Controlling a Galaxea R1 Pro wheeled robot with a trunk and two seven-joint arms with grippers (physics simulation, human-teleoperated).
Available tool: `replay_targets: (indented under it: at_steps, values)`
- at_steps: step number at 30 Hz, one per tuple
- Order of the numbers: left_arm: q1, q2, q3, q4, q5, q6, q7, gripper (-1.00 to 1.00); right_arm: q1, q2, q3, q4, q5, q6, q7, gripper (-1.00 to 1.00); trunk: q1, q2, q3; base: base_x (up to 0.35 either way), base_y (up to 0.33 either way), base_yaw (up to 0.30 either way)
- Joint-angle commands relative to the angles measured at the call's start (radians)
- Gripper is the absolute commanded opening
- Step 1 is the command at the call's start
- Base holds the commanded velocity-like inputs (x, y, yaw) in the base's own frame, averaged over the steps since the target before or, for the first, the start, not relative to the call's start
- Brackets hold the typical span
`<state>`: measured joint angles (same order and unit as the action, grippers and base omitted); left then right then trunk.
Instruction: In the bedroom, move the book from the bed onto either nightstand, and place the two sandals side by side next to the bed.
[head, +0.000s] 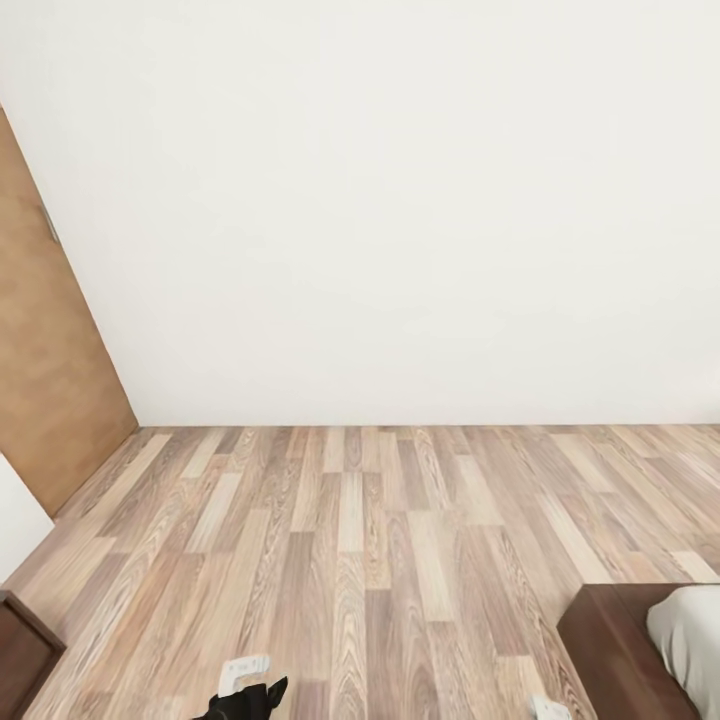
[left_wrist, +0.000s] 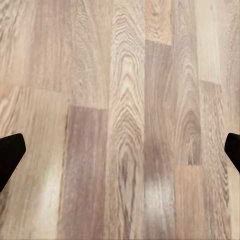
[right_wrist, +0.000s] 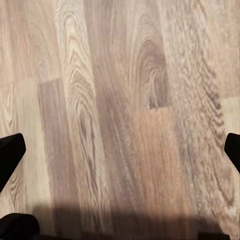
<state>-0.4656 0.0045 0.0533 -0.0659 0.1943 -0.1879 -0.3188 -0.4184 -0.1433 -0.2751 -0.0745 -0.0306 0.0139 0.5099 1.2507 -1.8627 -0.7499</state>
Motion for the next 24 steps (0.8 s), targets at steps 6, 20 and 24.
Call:
replay_targets:
  at_steps: [6, 20, 24]
  values:
    - [-0.001, 0.0, 0.005, 0.001, 0.005, -0.001, -0.006, 1.0, -0.001, 0.0, -0.003, 0.001, -0.002, 0.001, 0.004, 1.0, 0.0, 0.0, -0.001, 0.188, 0.0, 0.0]
    - [-0.001, 0.0, 0.005, 0.001, 0.005, -0.001, -0.006, 1.0, -0.001, -0.001, -0.003, -0.001, -0.004, 0.001, 0.004, 1.0, 0.0, 0.0, -0.001, 0.009, 0.0, -0.058]
    - [-0.001, 0.0, 0.005, 0.001, 0.005, -0.001, -0.006, 1.0, -0.001, -0.001, -0.003, -0.001, -0.003, 0.001, 0.004, 1.0, 0.0, 0.0, -0.001, 0.0, 0.0, -0.272]
